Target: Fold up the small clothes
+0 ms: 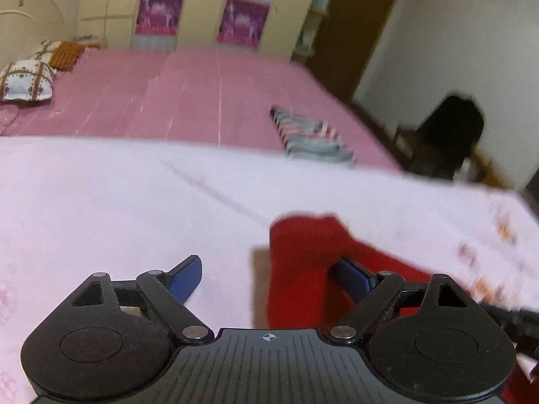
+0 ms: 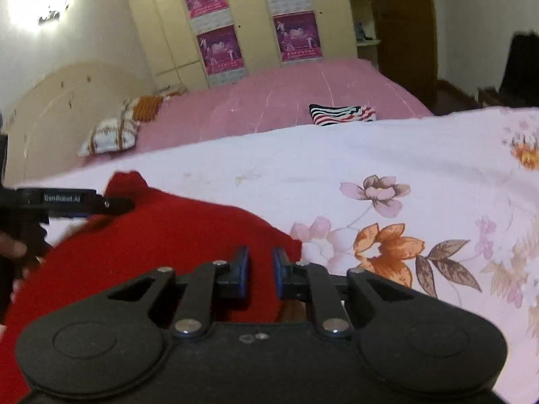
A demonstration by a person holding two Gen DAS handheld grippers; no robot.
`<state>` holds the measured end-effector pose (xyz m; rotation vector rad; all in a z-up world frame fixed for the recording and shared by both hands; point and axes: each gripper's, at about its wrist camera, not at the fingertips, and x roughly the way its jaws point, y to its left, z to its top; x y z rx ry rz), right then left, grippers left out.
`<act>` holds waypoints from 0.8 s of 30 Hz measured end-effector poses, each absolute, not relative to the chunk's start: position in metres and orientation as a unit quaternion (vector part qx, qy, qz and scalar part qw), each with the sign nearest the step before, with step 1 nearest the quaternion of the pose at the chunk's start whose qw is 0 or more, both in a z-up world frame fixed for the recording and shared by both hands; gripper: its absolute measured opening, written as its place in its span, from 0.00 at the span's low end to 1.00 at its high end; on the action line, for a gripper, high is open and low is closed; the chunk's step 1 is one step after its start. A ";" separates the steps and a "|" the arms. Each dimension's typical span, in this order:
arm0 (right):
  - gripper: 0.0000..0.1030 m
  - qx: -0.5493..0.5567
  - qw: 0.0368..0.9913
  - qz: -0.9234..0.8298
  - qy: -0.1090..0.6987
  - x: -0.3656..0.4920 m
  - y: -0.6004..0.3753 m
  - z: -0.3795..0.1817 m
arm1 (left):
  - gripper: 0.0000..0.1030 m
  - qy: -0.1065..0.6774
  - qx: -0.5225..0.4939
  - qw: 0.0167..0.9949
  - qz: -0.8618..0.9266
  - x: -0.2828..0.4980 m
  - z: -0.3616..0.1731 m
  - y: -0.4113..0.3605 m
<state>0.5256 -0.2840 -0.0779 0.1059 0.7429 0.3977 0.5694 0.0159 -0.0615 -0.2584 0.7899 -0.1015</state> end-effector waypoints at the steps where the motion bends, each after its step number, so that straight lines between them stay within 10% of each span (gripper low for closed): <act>1: 0.21 0.052 0.916 0.191 0.349 0.521 -0.284 -0.074 | 0.85 0.385 -0.112 0.915 -0.037 0.572 -0.060 0.016; 24: 0.21 -0.016 0.909 0.206 0.361 0.463 -0.266 -0.056 | 0.90 0.392 -0.075 0.912 -0.096 0.463 -0.049 -0.025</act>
